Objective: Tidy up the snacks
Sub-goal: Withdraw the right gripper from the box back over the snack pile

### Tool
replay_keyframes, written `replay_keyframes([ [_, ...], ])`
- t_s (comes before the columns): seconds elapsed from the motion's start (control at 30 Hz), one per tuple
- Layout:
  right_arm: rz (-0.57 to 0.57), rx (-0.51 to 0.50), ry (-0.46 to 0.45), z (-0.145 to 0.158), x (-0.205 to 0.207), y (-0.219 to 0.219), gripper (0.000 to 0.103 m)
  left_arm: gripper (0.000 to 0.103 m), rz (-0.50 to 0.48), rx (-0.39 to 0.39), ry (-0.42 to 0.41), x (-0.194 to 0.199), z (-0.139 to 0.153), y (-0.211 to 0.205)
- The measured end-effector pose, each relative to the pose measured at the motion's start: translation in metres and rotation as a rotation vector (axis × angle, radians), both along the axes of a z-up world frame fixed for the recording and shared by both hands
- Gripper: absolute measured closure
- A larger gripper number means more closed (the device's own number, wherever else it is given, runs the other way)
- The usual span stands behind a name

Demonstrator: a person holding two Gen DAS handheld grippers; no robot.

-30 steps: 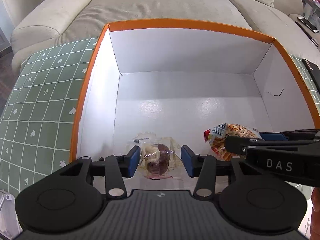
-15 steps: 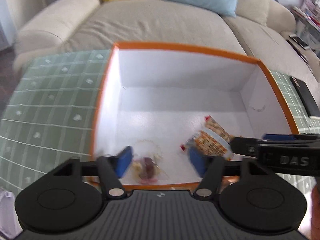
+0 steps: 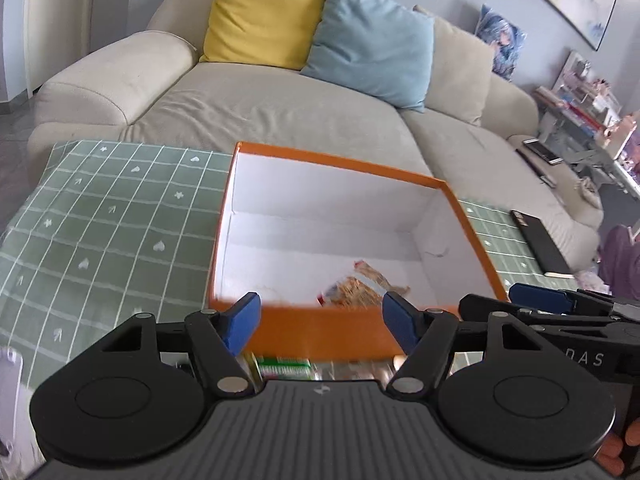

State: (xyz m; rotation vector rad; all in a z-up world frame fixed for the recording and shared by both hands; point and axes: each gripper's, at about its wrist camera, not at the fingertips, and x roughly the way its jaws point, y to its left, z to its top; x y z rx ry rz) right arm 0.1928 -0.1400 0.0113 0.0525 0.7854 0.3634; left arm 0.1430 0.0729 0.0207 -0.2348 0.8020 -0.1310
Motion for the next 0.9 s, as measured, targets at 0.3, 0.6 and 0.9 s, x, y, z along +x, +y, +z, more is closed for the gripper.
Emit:
replay_keyframes([
  [0.3, -0.035, -0.029, -0.103, -0.021, -0.08, -0.024, 0.026, 0.023, 0.032, 0.003, 0.088, -0.048, -0.038, 0.001],
  [0.6, 0.009, -0.119, 0.013, -0.071, -0.107, -0.017, 0.026, 0.023, 0.206, -0.024, 0.249, -0.064, -0.088, 0.006],
  [0.9, 0.025, -0.18, 0.118, -0.115, -0.11, -0.01, 0.024, 0.023, 0.296, -0.012, 0.292, -0.063, -0.113, -0.004],
])
